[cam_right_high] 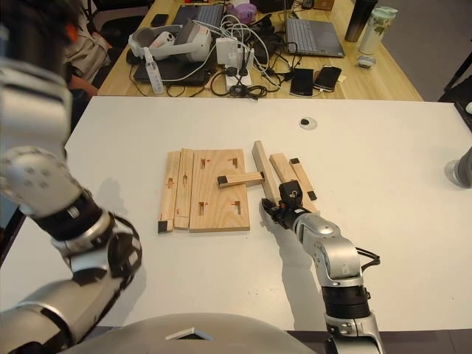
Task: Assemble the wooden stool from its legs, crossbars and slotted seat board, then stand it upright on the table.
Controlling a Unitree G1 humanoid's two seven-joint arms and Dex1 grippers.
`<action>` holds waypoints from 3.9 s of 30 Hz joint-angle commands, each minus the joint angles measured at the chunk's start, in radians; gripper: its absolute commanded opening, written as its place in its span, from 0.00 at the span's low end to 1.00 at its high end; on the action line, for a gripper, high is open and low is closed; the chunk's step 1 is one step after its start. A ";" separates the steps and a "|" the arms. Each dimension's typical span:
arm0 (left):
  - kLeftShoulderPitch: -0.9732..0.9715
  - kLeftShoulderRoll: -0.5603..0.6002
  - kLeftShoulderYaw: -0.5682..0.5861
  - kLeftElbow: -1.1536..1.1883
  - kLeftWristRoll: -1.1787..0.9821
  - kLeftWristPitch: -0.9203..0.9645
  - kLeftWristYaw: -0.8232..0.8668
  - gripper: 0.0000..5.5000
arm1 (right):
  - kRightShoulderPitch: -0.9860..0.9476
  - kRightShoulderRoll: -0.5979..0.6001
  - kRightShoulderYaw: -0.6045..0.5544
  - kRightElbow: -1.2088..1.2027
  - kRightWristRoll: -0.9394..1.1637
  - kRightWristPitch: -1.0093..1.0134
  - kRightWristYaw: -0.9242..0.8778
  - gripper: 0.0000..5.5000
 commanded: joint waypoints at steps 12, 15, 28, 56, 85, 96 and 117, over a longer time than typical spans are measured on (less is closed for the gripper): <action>-0.761 0.074 0.061 0.436 -0.292 -0.202 -0.044 0.19 | -0.033 0.024 -0.045 0.017 0.002 -0.003 -0.019 0.43; -0.747 0.088 0.027 0.383 -0.294 -0.201 -0.038 0.19 | -0.036 0.023 -0.048 0.015 0.005 0.000 -0.016 0.43; 0.351 0.141 -0.186 -0.135 0.171 -0.045 0.280 0.19 | 0.000 0.033 -0.058 -0.015 0.016 -0.004 -0.014 0.43; 0.903 0.054 -0.482 -0.219 0.676 -0.144 0.173 0.19 | 0.029 0.029 -0.071 -0.041 0.020 -0.018 -0.007 0.17; 0.304 0.110 0.000 0.461 -0.330 0.412 -0.309 0.34 | -0.278 0.162 -0.428 -0.044 0.953 0.170 0.105 0.17; 0.339 0.096 0.005 0.397 -0.582 0.494 -0.319 0.34 | -0.263 0.108 -0.351 -0.054 1.113 0.174 0.109 0.17; 0.406 0.127 -0.081 0.270 -0.878 0.442 -0.262 0.26 | -0.222 -0.076 -0.296 0.036 1.188 0.212 0.305 0.17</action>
